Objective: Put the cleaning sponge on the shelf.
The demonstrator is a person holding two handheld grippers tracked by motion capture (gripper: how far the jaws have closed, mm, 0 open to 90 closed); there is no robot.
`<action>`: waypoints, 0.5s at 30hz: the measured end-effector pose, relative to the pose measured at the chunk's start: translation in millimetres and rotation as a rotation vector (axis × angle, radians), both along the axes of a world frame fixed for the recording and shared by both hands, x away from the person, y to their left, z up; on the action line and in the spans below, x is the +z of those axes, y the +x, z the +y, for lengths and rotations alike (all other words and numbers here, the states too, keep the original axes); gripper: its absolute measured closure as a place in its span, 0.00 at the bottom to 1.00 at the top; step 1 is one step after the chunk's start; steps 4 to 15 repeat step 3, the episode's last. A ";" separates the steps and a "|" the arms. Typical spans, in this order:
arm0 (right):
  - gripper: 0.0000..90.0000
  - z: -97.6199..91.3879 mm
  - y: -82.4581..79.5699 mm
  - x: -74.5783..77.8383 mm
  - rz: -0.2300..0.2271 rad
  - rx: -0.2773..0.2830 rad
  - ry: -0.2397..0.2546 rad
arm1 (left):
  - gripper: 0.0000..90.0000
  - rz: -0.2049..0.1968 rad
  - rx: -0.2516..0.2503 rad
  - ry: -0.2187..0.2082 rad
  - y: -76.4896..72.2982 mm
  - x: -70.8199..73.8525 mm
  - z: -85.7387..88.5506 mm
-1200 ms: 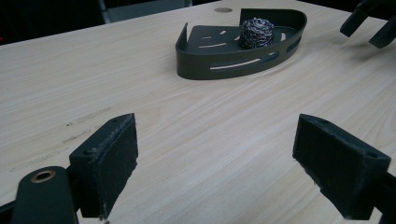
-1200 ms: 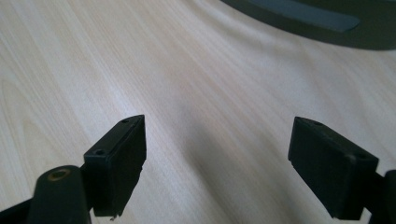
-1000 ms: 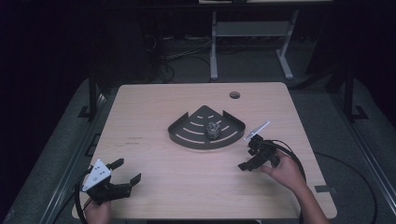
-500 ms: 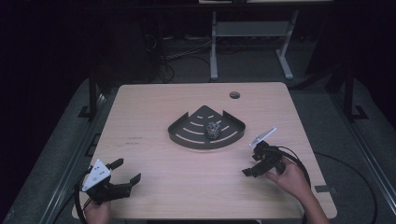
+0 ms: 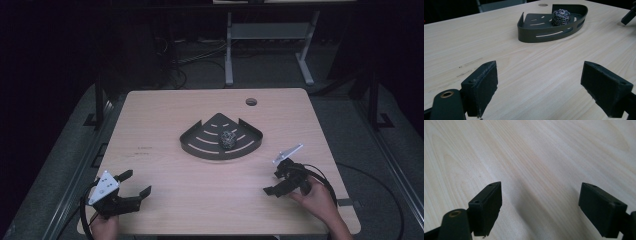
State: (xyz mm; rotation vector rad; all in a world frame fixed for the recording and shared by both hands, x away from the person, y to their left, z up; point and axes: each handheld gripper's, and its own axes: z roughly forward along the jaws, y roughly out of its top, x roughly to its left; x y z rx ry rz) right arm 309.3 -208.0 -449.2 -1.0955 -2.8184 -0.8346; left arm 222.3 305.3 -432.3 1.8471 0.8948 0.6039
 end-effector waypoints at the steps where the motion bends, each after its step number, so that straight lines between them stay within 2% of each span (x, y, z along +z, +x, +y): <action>1: 0.20 -1.2 -2.2 -0.4 0.001 0.002 0.005 | 0.15 0.001 0.000 0.000 0.1 0.1 0.0; 3: 0.19 -2.9 -9.1 1.3 -0.016 -0.003 0.013 | 0.15 -0.001 -0.002 -0.001 0.5 0.3 -0.2; 15: 0.19 -2.9 -9.1 1.3 -0.016 -0.003 0.013 | 0.15 -0.001 -0.002 -0.001 0.5 0.3 -0.2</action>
